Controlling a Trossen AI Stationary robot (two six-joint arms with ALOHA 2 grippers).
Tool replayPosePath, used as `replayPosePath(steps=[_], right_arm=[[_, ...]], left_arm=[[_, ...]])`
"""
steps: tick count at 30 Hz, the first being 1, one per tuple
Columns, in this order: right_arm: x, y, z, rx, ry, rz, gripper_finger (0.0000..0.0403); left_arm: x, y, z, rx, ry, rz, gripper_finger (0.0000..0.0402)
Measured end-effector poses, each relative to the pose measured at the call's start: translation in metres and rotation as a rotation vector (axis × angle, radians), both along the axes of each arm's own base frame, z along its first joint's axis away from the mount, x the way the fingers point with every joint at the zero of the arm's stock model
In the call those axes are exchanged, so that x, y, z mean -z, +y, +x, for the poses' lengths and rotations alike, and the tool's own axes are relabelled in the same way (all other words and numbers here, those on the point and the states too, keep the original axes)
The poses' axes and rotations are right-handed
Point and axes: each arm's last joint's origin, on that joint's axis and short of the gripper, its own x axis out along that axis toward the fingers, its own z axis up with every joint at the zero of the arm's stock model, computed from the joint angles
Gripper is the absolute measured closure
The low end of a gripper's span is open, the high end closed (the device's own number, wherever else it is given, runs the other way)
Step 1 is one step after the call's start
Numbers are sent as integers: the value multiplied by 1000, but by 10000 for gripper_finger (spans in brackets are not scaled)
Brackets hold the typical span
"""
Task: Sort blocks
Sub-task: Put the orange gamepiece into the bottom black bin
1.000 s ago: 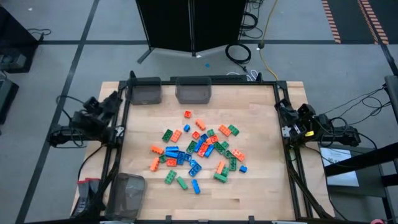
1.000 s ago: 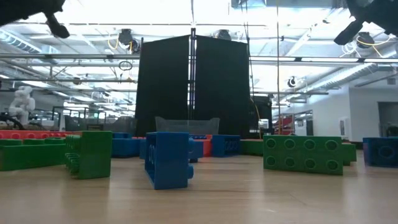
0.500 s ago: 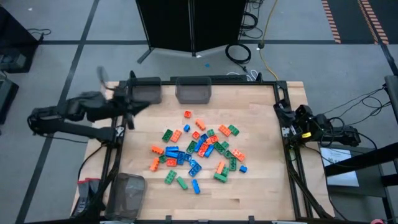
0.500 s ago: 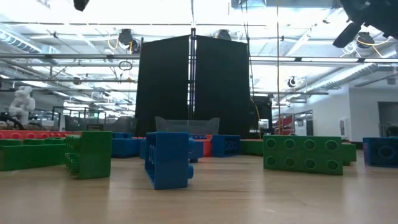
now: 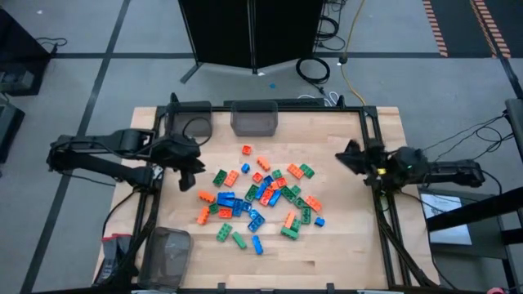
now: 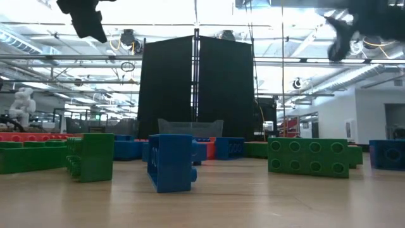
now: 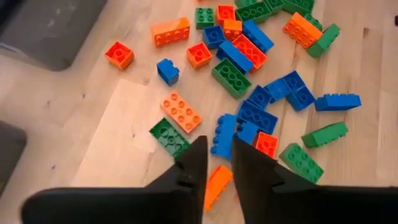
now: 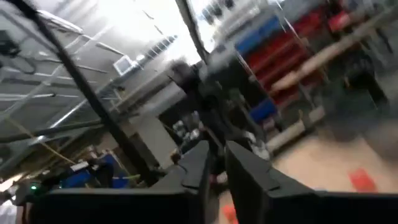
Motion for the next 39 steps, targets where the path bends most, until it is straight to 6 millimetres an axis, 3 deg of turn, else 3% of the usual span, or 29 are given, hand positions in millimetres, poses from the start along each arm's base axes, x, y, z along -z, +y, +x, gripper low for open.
replayPosePath(steps=[5,8,11,16,25,31,39], right_arm=[[-105,0,-5,162,-135,-344,291],[-148,0,5,177,49,-476,274],[-162,0,21,103,359,-491,266],[-143,1,57,-52,776,-409,267],[-97,3,114,-170,1020,-397,268],[-82,4,130,-218,1096,-385,268],[-80,5,132,-242,1097,-380,268]], left_arm=[[-15,0,-3,-14,-63,-12,281],[-28,1,-5,-38,-104,18,275],[-24,4,-9,-92,-39,86,277],[0,4,-13,-54,168,117,279],[42,-9,-4,188,314,128,279],[65,-27,-2,349,294,128,279],[88,-46,13,458,283,207,279]])
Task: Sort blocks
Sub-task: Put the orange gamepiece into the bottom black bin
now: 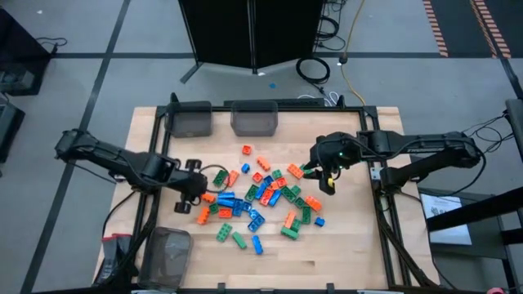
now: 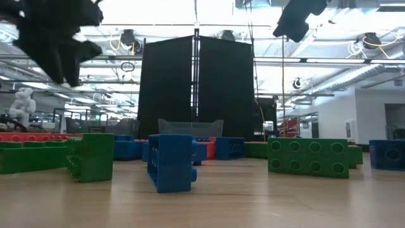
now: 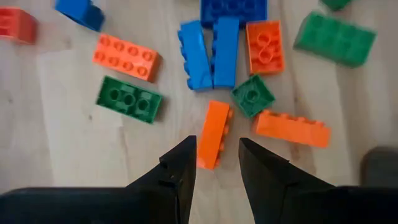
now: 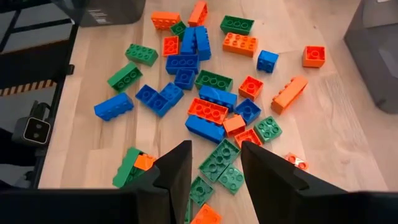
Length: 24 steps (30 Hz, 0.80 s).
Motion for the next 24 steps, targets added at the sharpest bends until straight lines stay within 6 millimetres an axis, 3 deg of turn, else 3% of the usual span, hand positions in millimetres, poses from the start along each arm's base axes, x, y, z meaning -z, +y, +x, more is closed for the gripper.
replayPosePath(steps=[9,24], right_arm=[[-1,0,-1,0,-4,0,268],[-1,0,-1,0,-4,0,268]], left_arm=[[26,-4,14,24,129,43,267],[40,-5,26,66,166,63,171]])
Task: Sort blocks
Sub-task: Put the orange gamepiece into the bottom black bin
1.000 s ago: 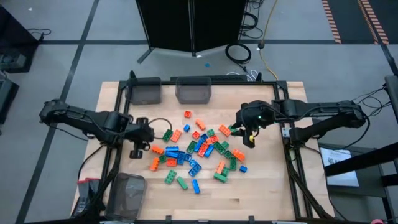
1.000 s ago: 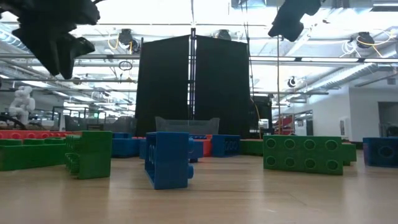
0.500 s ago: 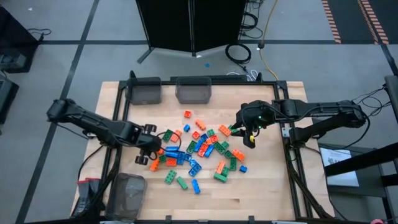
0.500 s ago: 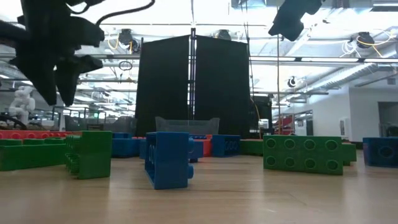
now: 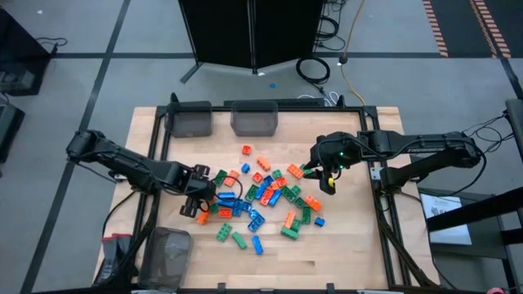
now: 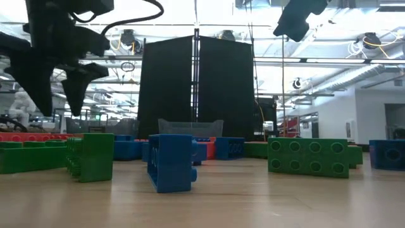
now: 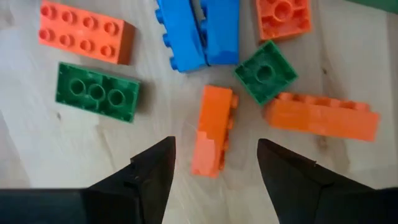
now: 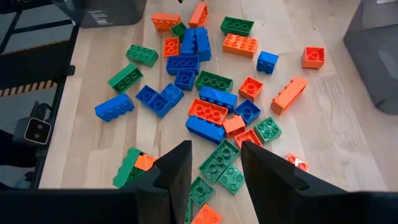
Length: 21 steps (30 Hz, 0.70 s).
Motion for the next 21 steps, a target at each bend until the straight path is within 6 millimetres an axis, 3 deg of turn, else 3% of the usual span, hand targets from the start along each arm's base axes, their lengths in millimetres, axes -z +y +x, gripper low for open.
replayPosePath(steps=[11,21], right_arm=[[0,0,0,0,7,0,268],[3,0,-2,3,36,-3,268]], left_arm=[[17,11,12,-7,72,3,169],[31,10,10,-3,70,-39,171]])
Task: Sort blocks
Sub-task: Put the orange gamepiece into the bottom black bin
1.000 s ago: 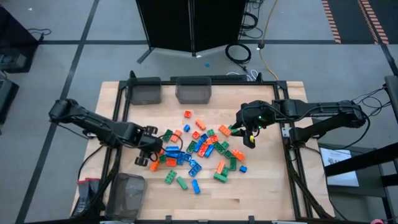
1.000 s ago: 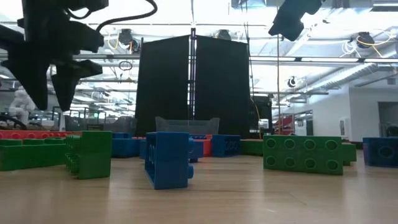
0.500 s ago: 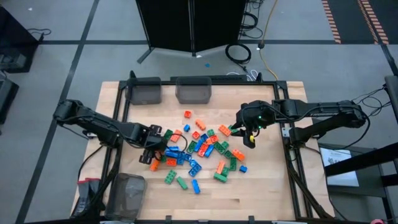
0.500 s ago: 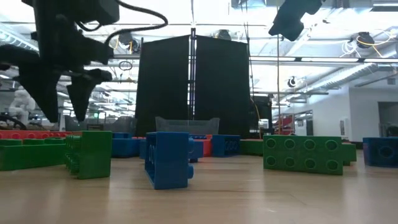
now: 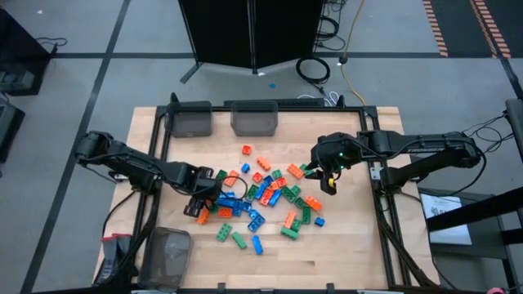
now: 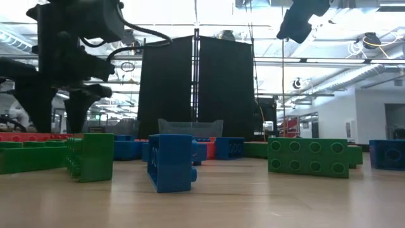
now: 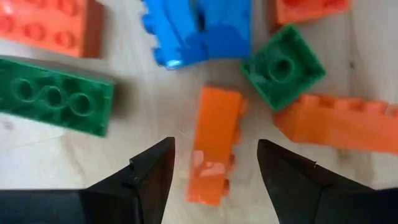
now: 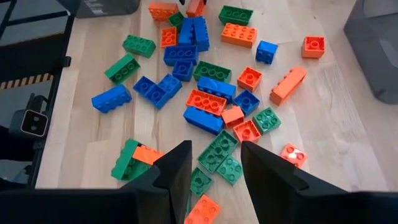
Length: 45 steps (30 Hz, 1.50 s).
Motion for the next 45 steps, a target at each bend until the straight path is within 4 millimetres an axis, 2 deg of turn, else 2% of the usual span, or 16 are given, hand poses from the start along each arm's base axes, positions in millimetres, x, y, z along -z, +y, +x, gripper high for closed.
replayPosePath(steps=[4,10,13,22,25,32,37,41,45], right_arm=[[0,0,0,1,5,-3,268],[0,0,0,1,5,-3,268],[0,0,0,2,4,-2,268],[0,0,0,20,6,16,268],[0,0,0,20,5,17,268],[0,0,0,21,1,15,268],[0,0,0,20,1,13,268],[0,0,0,23,1,14,268],[0,0,0,23,2,14,268]], left_arm=[[0,4,1,-22,-8,24,204],[3,7,4,-12,-22,-8,317],[6,9,3,-24,-29,-27,358],[-2,10,4,-82,-26,-45,362],[-11,11,3,-115,-15,-35,399],[-37,12,2,-176,-63,-10,398],[-42,14,0,-229,-91,14,399],[-47,17,-3,-323,-133,52,400],[-69,22,-8,-500,-196,41,400]])
